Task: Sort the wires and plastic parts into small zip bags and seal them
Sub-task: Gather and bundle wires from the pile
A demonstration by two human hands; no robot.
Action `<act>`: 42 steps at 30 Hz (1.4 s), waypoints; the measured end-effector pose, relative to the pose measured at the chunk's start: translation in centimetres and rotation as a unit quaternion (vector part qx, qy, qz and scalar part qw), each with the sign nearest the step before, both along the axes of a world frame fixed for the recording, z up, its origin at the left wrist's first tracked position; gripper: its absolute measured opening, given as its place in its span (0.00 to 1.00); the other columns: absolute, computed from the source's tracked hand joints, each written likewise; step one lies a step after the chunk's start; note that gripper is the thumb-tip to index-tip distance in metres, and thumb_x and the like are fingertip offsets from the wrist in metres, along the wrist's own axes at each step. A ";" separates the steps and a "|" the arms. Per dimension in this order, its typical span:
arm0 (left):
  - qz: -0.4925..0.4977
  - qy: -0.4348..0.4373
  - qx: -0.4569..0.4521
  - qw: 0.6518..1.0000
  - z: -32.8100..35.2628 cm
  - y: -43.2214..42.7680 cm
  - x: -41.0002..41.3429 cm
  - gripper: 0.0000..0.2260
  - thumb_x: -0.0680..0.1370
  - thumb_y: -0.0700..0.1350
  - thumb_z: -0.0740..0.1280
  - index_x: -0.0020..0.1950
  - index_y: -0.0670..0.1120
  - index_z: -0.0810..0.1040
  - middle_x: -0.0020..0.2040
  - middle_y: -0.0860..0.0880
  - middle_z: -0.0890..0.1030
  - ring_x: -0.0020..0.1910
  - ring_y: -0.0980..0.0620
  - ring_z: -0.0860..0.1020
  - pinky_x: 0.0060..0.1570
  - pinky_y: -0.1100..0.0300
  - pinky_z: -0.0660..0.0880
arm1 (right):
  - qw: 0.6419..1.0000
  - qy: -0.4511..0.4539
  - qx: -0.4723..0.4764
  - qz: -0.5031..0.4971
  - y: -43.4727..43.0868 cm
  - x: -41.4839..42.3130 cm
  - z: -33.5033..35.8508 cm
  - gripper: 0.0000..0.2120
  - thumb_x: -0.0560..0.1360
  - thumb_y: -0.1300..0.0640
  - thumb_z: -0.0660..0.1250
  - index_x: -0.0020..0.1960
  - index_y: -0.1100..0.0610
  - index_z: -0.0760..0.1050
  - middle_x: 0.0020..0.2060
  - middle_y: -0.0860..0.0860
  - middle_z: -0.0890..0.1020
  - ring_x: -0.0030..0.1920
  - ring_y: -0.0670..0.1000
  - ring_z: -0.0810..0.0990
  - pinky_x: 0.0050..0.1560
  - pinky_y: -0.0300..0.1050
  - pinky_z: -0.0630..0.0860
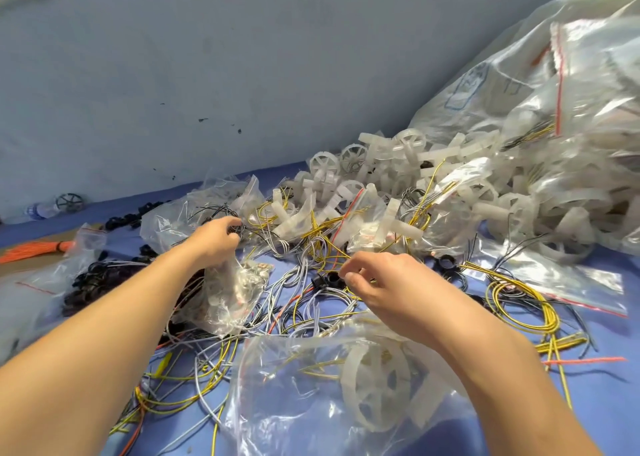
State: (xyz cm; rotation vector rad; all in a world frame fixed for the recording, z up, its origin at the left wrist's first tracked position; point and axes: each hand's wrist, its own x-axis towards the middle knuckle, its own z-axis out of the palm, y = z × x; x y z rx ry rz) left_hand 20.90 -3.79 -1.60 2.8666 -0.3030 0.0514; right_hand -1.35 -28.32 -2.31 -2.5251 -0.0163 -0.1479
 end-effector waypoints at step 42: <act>-0.098 -0.173 -0.392 0.898 1.3 0.4 -19.8 0.05 0.78 0.47 0.68 0.50 0.54 0.83 0.43 0.59 0.81 0.39 0.59 0.79 0.42 0.56 0.77 | 0.851 0.128 0.493 0.132 6.1 -1.6 2.6 0.09 0.80 0.46 0.62 0.51 0.51 0.77 0.29 0.48 0.67 0.22 0.44 0.57 0.21 0.33 0.55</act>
